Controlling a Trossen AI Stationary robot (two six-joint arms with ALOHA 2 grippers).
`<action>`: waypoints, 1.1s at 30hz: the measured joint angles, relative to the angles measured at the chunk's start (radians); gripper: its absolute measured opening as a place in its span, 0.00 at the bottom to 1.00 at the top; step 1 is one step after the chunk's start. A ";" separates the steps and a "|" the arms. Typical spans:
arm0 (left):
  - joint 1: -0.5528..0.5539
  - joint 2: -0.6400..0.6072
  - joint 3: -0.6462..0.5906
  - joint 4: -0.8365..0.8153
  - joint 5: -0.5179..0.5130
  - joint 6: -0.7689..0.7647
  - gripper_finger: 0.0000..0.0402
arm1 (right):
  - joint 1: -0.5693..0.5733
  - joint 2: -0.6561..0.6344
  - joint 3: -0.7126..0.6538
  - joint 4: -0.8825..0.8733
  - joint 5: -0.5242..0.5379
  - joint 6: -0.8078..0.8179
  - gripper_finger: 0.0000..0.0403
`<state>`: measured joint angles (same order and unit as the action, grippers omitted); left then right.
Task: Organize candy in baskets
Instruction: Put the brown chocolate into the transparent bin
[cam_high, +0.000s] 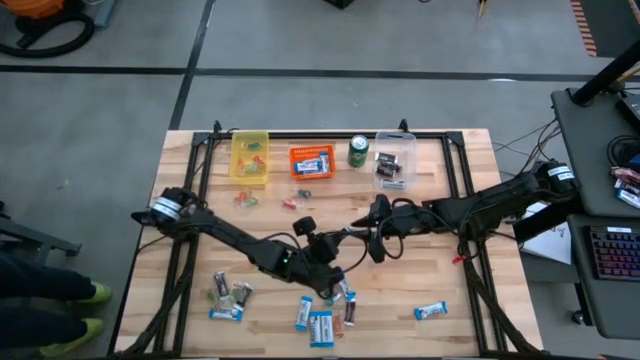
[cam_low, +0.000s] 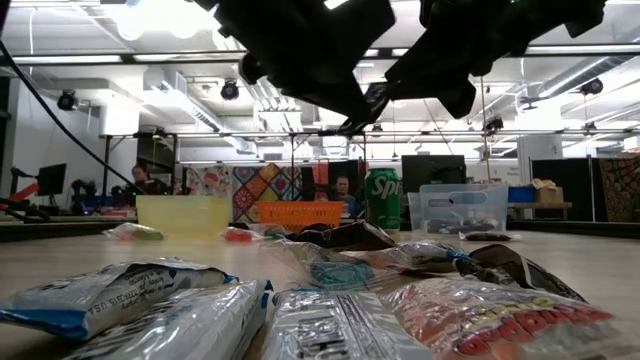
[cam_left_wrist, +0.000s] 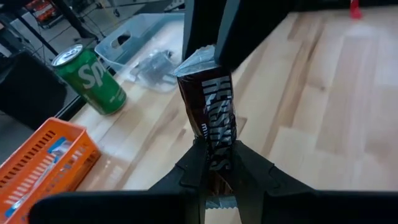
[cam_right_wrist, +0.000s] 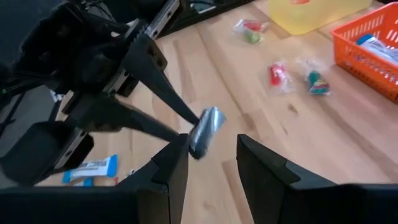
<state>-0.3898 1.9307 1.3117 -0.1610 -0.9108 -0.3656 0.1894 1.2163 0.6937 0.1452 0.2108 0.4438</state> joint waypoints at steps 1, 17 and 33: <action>0.002 0.003 0.000 0.018 0.000 0.005 0.09 | 0.000 0.000 0.000 -0.001 0.000 0.000 0.31; 0.017 0.015 0.000 0.197 -0.034 0.069 0.09 | 0.000 0.000 0.000 0.003 0.004 -0.027 0.31; 0.018 0.015 0.000 0.204 -0.040 0.076 0.09 | 0.001 0.000 0.001 0.002 0.050 -0.115 0.04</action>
<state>-0.3721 1.9453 1.3121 0.0433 -0.9509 -0.2893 0.1902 1.2163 0.6949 0.1474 0.2604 0.3286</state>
